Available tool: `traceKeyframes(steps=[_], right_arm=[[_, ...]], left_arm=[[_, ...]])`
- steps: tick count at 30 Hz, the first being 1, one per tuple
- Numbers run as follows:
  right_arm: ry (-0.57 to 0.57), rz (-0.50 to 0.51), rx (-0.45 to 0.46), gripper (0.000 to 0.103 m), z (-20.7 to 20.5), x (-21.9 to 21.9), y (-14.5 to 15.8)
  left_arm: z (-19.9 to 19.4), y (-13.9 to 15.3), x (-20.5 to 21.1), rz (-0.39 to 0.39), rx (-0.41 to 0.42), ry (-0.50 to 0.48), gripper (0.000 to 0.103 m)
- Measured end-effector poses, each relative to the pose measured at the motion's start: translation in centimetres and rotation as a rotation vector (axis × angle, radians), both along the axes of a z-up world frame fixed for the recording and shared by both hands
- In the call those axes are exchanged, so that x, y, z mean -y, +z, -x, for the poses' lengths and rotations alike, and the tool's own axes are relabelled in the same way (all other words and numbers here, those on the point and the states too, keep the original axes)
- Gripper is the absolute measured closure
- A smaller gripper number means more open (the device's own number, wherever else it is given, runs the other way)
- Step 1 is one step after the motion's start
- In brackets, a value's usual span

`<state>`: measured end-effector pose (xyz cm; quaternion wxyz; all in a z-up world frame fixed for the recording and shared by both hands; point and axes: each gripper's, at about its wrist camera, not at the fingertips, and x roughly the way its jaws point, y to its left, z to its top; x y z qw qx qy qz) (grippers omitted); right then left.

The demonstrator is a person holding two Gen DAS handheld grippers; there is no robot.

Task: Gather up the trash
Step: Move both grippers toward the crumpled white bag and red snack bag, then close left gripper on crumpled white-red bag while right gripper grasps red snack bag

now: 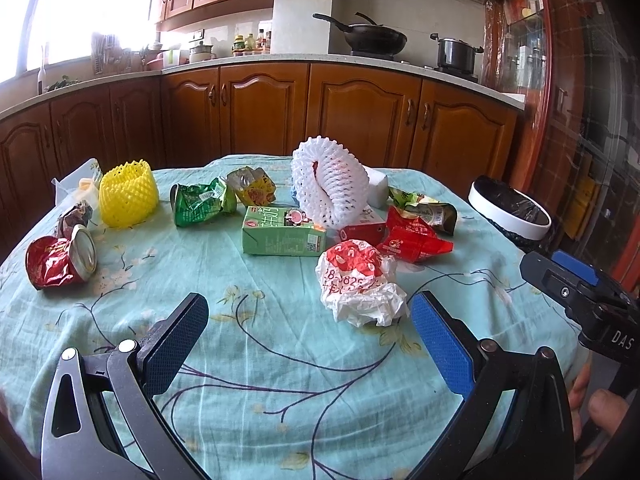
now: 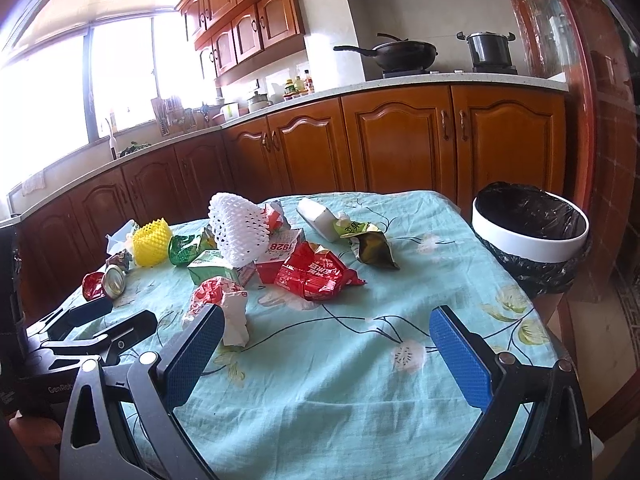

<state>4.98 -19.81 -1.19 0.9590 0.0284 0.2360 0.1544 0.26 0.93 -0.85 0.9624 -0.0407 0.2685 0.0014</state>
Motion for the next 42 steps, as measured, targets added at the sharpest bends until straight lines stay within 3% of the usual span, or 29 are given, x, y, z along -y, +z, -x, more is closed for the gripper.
traceKeyframes(steps=[12,18,23,29,31,36,38,41,42], right_arm=[[0.037,-0.056,-0.087,0.001,-2.8,0.6,-0.1],[0.06,-0.072,-0.143,0.01,-5.3,0.3,-0.4],[0.08,-0.075,-0.219,0.028,-7.7,-0.3,-1.2],[0.098,-0.068,-0.287,0.037,-10.1,-1.3,-2.1],[0.107,-0.045,-0.301,0.038,-10.7,-1.9,-2.4],[0.124,-0.005,-0.352,0.05,-12.2,-2.9,-3.6],[0.134,0.011,-0.375,0.067,-12.5,-3.2,-4.1],[0.152,0.019,-0.359,0.073,-12.2,-3.5,-3.8],[0.156,0.023,-0.355,0.083,-12.2,-3.6,-3.8]], left_arm=[[-3.5,-0.3,-0.2,0.068,-0.096,-0.061,0.0],[-5.4,-0.8,0.2,0.084,-0.152,-0.094,0.005],[-7.0,-1.5,0.3,0.095,-0.207,-0.118,0.012],[-8.5,-2.1,0.3,0.116,-0.246,-0.156,0.032],[-8.8,-2.2,0.1,0.137,-0.254,-0.172,0.044],[-9.0,-2.2,-0.1,0.143,-0.251,-0.189,0.052],[-9.0,-2.1,0.0,0.142,-0.247,-0.194,0.056],[-8.9,-2.1,0.0,0.136,-0.242,-0.202,0.061],[-8.9,-2.1,0.0,0.136,-0.242,-0.204,0.062]])
